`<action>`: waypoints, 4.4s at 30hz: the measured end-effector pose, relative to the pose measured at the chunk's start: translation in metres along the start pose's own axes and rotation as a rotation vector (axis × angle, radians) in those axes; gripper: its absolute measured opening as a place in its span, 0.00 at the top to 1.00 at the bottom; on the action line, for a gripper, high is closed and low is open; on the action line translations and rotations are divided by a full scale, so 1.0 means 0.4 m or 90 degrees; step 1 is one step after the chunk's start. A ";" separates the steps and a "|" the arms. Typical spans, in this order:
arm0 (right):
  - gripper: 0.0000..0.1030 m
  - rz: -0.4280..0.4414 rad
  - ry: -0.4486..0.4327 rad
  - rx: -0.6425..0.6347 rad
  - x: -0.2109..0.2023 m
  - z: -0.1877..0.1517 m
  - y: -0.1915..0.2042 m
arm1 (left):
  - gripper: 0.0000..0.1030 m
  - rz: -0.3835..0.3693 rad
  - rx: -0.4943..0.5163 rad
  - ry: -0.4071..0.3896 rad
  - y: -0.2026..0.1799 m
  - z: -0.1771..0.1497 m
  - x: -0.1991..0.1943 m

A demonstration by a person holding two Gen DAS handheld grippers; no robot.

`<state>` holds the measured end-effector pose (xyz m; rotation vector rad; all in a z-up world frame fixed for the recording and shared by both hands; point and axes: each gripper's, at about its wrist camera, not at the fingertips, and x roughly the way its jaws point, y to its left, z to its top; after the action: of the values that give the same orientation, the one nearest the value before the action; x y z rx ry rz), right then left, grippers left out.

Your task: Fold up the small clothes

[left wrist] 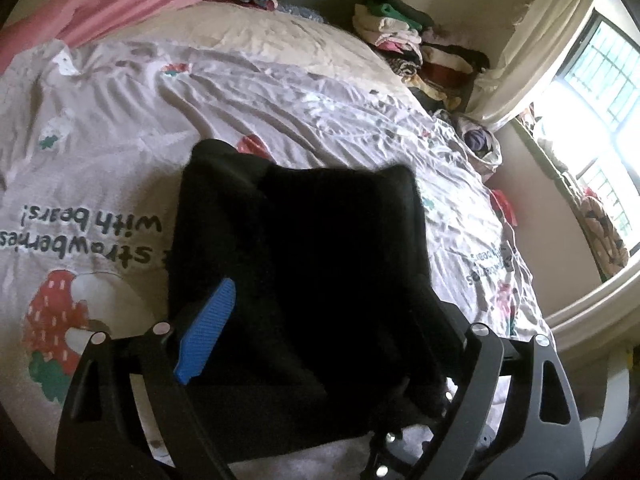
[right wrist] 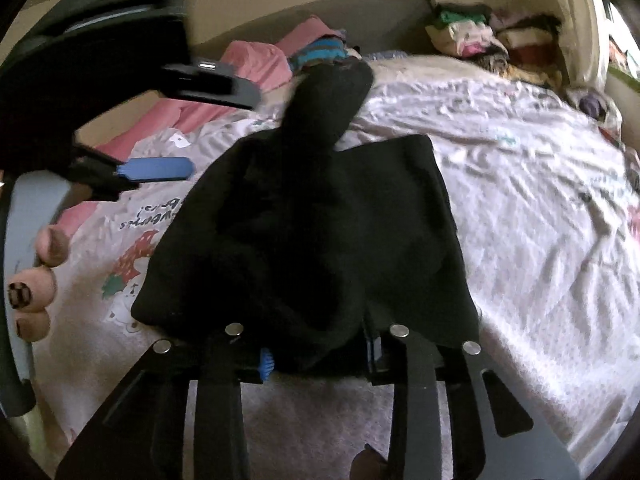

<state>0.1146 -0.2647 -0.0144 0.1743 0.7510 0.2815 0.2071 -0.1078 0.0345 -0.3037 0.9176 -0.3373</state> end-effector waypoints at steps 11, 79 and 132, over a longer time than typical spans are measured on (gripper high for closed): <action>0.34 0.144 0.050 0.107 -0.032 0.026 -0.092 | 0.22 0.052 0.008 -0.009 0.067 -0.037 -0.033; 0.39 0.058 0.062 0.132 -0.086 0.083 -0.138 | 0.17 0.046 0.126 0.047 0.094 -0.147 -0.005; 0.08 -0.086 -0.004 0.062 -0.142 0.079 -0.126 | 0.19 0.028 0.114 0.034 0.056 -0.163 -0.050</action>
<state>0.1066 -0.3321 0.0323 0.2151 0.7677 0.1160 0.1463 -0.0865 0.0028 -0.1111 0.9381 -0.3858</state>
